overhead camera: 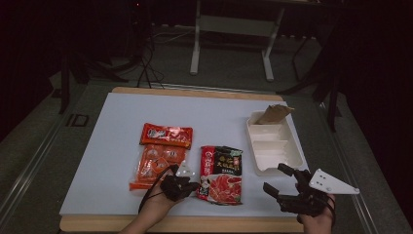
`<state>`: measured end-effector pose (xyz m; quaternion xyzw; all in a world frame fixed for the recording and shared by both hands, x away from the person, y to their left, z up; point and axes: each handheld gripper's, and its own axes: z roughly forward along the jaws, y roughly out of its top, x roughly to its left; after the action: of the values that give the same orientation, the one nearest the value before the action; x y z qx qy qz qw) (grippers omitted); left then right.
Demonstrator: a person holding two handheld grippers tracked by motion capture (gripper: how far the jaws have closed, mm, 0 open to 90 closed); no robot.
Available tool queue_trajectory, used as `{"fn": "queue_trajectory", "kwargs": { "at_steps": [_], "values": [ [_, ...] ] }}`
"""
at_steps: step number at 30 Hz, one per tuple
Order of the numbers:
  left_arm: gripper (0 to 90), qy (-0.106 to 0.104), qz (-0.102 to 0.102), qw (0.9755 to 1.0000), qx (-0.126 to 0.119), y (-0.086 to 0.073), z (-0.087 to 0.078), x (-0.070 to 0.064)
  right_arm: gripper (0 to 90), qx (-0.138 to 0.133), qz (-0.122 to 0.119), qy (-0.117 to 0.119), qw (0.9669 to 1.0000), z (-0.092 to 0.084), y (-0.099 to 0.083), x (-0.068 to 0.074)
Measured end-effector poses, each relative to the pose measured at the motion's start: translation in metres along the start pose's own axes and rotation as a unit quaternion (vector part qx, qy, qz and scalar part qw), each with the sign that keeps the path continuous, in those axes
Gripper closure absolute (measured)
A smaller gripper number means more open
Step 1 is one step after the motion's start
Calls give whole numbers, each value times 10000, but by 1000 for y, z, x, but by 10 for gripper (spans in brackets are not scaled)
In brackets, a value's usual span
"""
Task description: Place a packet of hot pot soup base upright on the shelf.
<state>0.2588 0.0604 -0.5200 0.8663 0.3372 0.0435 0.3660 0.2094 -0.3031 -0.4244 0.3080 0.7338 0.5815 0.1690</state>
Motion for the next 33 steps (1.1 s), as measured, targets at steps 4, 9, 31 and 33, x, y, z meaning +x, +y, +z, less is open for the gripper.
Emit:
{"fn": "queue_trajectory", "kwargs": {
  "at_steps": [4,9,31,33],
  "values": [
    [900,-68,62,10000,22,2,3,-5,153,-5,-82,-37,10000,-3,-1,0],
    [900,-202,118,9997,82,5,10,-11,152,29,-123,-157,9998,-4,-2,0],
    [873,157,-235,9980,-567,35,-12,21,152,28,-215,-3,9998,0,-4,2],
    [873,214,-204,9978,-600,39,-12,23,151,48,-295,-8,9996,0,-3,4]
  ]
}}
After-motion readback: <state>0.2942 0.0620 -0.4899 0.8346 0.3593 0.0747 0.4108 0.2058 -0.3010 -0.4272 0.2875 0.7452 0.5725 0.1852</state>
